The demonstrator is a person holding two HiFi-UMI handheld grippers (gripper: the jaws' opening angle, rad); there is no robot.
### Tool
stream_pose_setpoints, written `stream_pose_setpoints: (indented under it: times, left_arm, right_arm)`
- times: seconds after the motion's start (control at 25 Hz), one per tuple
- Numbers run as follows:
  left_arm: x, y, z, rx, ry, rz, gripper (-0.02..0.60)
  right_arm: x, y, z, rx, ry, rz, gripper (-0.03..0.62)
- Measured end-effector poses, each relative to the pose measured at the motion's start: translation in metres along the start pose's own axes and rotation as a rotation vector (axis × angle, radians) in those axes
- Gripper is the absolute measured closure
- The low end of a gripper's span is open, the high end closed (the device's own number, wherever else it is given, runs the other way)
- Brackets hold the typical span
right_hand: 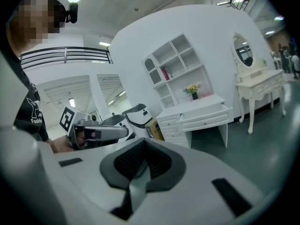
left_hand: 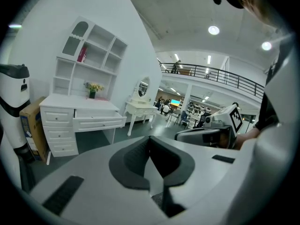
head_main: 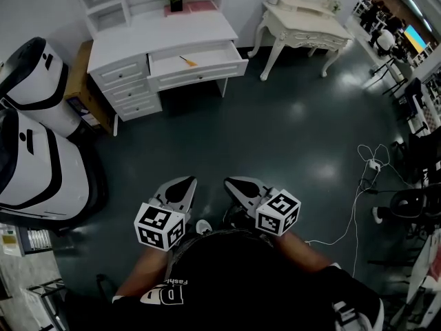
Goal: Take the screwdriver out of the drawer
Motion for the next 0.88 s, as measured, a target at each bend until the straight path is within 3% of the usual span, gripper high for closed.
stream_pose_setpoints:
  times: [0.88]
  left_arm:
    - [0.044, 0.03, 0.017, -0.029, 0.008, 0.029, 0.568]
  right_arm:
    - [0.038, -0.055, 0.025, 0.047, -0.019, -0.004, 0.585]
Point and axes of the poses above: the fingertips, and each gripper's own axes: x forward along the fingers, y to its left, z out of its top, the point moved 3 cm from there along -x, backward along the fingers, and after that the axes turned 7 degrees about -y, right-handed, at the moved point
